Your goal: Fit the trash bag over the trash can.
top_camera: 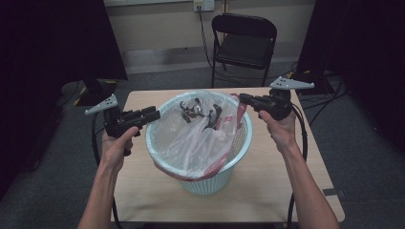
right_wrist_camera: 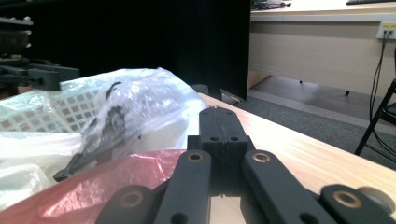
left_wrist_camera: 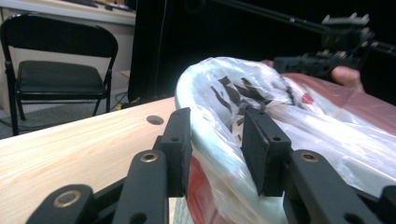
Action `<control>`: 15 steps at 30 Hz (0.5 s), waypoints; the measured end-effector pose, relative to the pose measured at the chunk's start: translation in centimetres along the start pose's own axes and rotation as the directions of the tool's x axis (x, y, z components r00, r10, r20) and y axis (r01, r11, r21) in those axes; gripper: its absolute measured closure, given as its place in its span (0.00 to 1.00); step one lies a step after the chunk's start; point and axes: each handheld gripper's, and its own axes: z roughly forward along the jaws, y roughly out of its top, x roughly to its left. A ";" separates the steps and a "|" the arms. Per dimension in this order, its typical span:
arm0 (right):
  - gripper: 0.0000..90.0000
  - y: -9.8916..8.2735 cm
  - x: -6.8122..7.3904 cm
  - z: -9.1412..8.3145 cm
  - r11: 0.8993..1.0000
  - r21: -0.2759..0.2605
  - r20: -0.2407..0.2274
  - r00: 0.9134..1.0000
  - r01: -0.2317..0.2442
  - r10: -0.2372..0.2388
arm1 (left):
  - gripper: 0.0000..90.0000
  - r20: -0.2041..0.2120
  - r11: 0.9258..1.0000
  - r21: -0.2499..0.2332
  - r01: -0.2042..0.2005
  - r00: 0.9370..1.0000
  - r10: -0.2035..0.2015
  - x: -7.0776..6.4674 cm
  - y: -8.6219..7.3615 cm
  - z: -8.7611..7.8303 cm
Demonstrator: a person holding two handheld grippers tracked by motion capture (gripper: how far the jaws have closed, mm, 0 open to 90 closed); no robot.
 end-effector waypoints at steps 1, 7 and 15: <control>1.00 -0.4 -0.1 -0.1 1.000 -0.006 0.002 1.000 -0.011 0.011 | 0.70 0.008 1.000 -0.009 0.014 1.000 -0.014 -0.1 -0.2 -0.1; 1.00 -3.4 -0.6 0.2 0.998 -0.001 -0.011 0.998 -0.062 0.062 | 0.70 0.000 1.000 -0.019 0.006 1.000 -0.006 -0.7 -0.5 -1.0; 1.00 -3.7 -0.5 2.7 0.998 0.006 -0.059 0.996 -0.060 0.060 | 0.68 0.035 1.000 -0.008 0.028 0.999 -0.028 -0.8 -0.7 -2.8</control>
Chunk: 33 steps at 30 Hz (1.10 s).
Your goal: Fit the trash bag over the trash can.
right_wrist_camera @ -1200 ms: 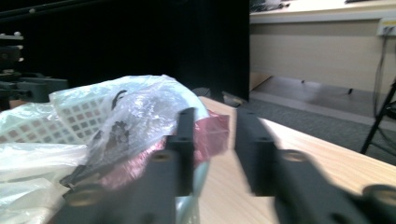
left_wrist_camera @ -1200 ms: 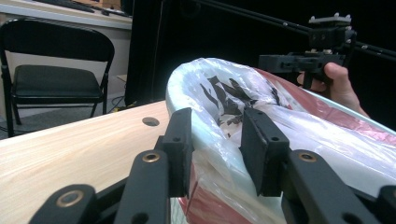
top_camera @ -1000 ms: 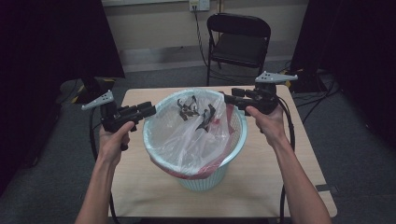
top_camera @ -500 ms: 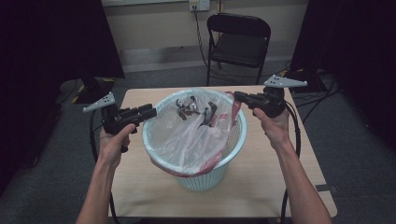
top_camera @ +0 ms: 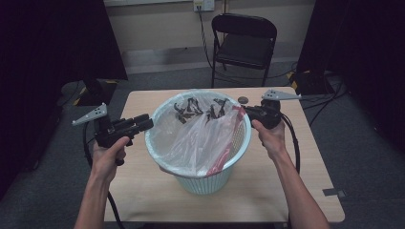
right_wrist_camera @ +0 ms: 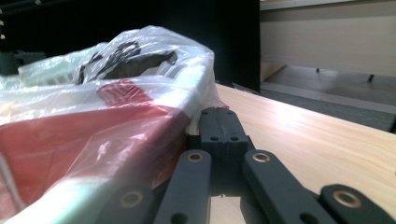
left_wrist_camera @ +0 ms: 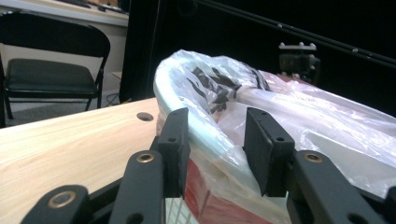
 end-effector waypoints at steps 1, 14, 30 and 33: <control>1.00 0.1 -0.2 0.4 1.000 0.000 -0.011 1.000 0.005 -0.005 | 0.67 0.009 1.000 -0.025 0.006 1.000 -0.006 0.3 0.1 -0.2; 0.67 1.6 -1.3 0.6 1.000 0.006 0.057 0.998 -0.001 0.001 | 0.71 -0.067 0.999 0.026 -0.027 0.997 0.029 2.2 1.4 2.9; 0.49 4.2 3.8 -1.5 0.998 -0.009 0.009 0.998 0.068 -0.068 | 0.71 -0.067 0.997 0.036 -0.065 0.995 0.068 -0.7 0.5 -1.1; 0.49 4.1 3.9 -1.0 0.996 0.030 0.022 0.997 0.078 -0.079 | 0.65 -0.067 0.999 -0.002 -0.046 0.997 0.046 -0.1 0.9 -1.0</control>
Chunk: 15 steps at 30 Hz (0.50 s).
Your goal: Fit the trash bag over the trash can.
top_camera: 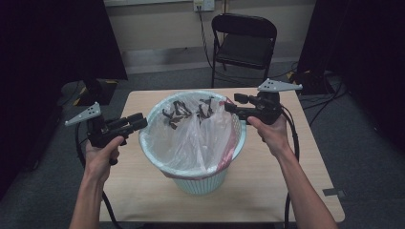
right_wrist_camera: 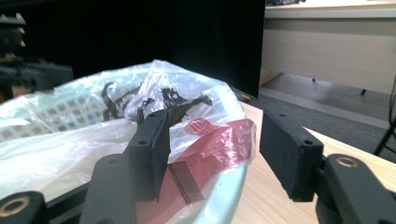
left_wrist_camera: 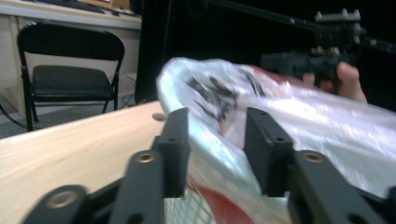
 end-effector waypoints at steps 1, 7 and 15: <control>0.48 0.0 0.1 0.0 1.000 -0.001 0.001 1.000 -0.001 0.001 | 0.64 -0.005 1.000 -0.010 0.002 1.000 -0.002 0.2 0.2 0.3; 0.56 0.1 0.2 0.2 0.999 0.032 0.024 0.999 0.023 -0.024 | 0.65 -0.049 0.999 0.023 0.028 0.998 -0.027 2.1 0.9 2.9; 0.83 0.1 -0.1 0.6 0.996 0.058 0.056 0.996 0.069 -0.072 | 0.72 -0.045 0.999 0.050 -0.010 0.999 0.013 0.8 0.3 2.6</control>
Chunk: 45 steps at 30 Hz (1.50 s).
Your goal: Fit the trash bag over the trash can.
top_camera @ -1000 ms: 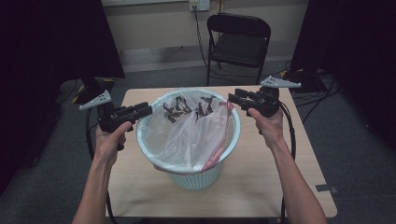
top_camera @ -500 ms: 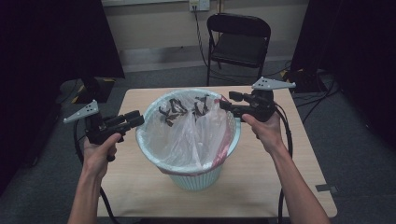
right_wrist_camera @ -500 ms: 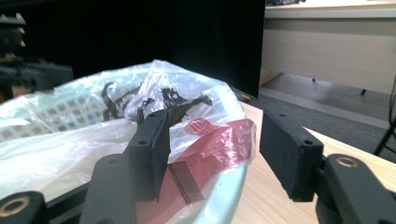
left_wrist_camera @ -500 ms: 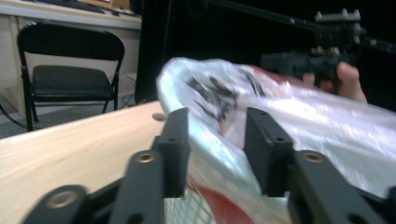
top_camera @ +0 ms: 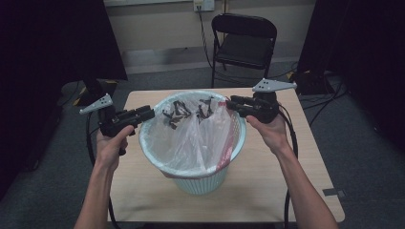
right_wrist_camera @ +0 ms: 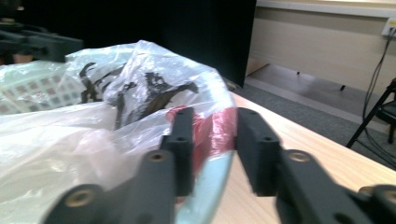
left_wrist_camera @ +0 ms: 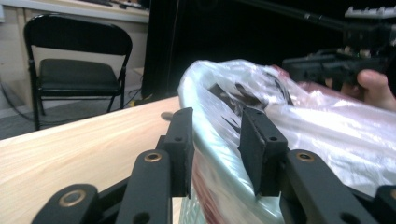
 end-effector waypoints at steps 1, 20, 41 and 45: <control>0.84 0.0 -0.1 0.0 1.000 -0.006 0.000 1.000 -0.002 0.002 | 0.71 0.000 1.000 0.002 -0.007 1.000 0.007 -0.2 -0.1 -0.3; 1.00 -1.7 -1.5 -0.8 0.995 -0.076 0.025 0.998 -0.063 0.065 | 0.71 0.051 0.999 -0.041 0.013 0.999 -0.011 -0.8 -1.2 -2.3; 0.74 -3.6 -3.0 -0.7 0.987 -0.102 0.053 0.990 -0.125 0.131 | 0.74 0.048 1.000 -0.013 0.014 0.999 -0.014 0.8 0.1 1.0; 0.64 -2.6 -2.9 -1.4 0.984 -0.129 0.063 0.989 -0.123 0.132 | 0.73 0.055 0.999 -0.034 0.022 0.998 -0.021 0.4 -0.5 0.0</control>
